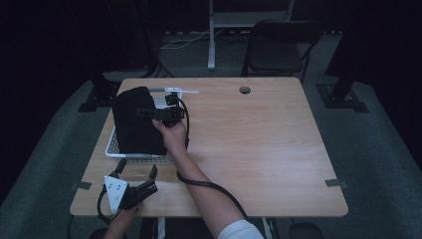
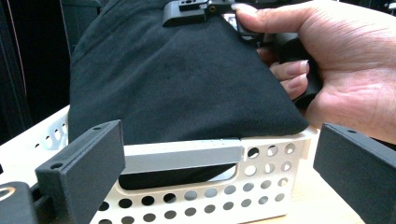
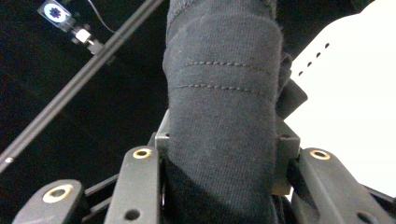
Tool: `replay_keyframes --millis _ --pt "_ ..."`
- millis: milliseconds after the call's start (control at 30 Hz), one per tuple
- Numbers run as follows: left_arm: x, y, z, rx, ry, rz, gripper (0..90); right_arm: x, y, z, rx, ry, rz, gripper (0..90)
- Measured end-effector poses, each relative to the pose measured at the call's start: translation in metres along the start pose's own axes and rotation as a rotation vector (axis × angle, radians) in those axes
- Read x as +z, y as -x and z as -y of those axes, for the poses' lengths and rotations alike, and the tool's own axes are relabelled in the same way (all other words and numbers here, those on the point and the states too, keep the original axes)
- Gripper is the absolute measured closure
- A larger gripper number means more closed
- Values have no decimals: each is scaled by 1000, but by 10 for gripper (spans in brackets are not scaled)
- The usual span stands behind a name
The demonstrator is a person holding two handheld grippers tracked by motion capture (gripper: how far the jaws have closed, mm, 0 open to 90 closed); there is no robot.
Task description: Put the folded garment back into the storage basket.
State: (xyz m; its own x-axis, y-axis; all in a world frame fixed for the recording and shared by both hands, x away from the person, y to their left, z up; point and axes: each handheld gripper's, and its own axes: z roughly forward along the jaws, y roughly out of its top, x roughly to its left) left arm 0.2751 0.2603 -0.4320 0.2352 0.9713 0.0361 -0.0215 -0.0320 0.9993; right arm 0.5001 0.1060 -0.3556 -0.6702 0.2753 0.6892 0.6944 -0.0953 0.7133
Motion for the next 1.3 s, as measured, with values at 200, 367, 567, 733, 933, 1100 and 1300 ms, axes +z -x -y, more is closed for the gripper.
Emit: replay_keyframes --millis 200,367,567,733,933,1100,1300 --pt "0 0 0 0 0 0 34 -1 1 -2 2 -38 44 589" --pt "0 0 0 0 -2 0 34 -2 4 -6 -9 -82 98 585" --pt "0 0 0 0 -3 0 34 1 11 -7 -5 -134 145 539" --pt "0 0 0 0 -3 0 34 3 11 -9 -5 -163 222 417" --pt "0 0 0 0 -4 0 34 10 7 -10 -66 -249 334 226" --pt "0 0 0 0 -4 0 34 18 1 -7 -149 -322 430 131" --pt "0 0 0 0 -4 -1 34 18 -3 -5 -217 -349 466 105"
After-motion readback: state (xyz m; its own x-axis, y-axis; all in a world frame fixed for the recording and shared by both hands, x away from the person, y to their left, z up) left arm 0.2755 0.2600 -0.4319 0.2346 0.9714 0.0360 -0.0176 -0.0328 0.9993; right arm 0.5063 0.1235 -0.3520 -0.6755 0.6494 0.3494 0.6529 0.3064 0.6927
